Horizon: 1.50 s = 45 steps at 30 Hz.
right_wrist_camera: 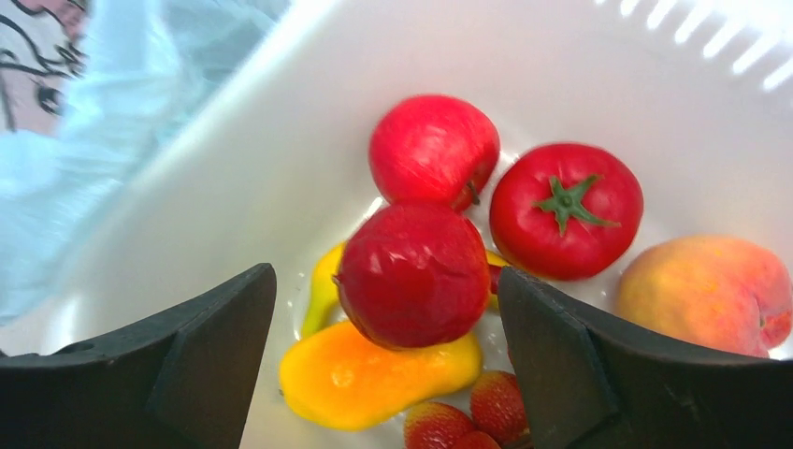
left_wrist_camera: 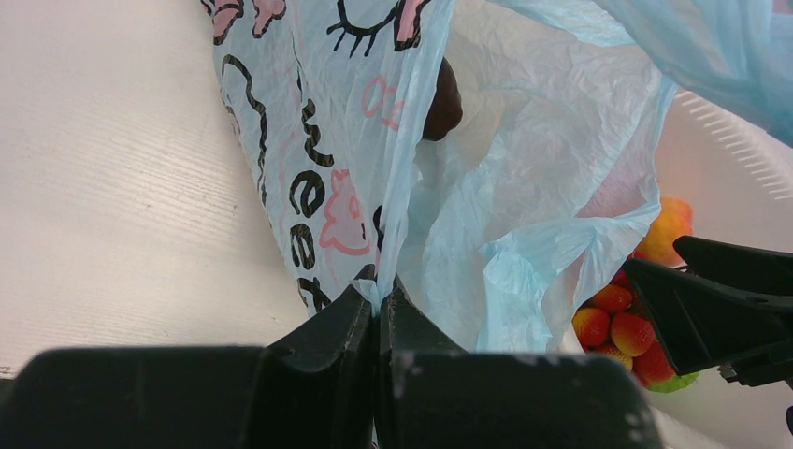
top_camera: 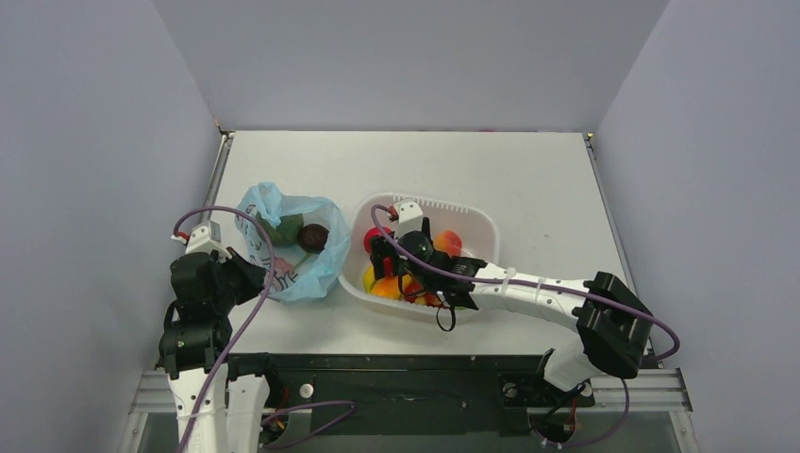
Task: Take the fake fruits out of the plastic bag
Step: Place the fake fruit in the bin, then adjust the plastic bag at the center of the board.
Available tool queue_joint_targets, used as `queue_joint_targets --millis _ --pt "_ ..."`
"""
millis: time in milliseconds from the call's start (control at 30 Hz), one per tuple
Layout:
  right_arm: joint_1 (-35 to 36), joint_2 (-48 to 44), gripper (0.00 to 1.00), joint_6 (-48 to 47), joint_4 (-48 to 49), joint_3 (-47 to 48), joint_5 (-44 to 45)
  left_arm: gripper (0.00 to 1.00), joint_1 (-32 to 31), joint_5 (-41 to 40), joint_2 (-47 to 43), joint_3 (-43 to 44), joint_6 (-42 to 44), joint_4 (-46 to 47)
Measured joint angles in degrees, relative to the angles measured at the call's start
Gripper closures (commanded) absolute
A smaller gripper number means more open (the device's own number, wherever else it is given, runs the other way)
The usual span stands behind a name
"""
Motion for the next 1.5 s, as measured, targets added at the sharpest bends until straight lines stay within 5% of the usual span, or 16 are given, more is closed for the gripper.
queue_joint_targets --millis 333,800,1133,1500 --pt "5.3 0.5 0.29 -3.0 1.8 11.8 0.2 1.00 0.0 0.9 1.8 0.0 0.1 0.0" --pt "13.3 22.1 0.80 -3.6 4.9 26.9 -9.8 1.00 0.0 1.5 2.7 0.0 0.1 0.0" --pt "19.6 26.6 0.83 -3.1 5.6 24.3 -8.1 1.00 0.2 1.4 1.7 0.0 0.0 -0.5" --pt "16.5 36.2 0.85 -0.5 6.8 26.8 -13.7 1.00 -0.1 -1.4 9.9 0.5 -1.6 -7.8"
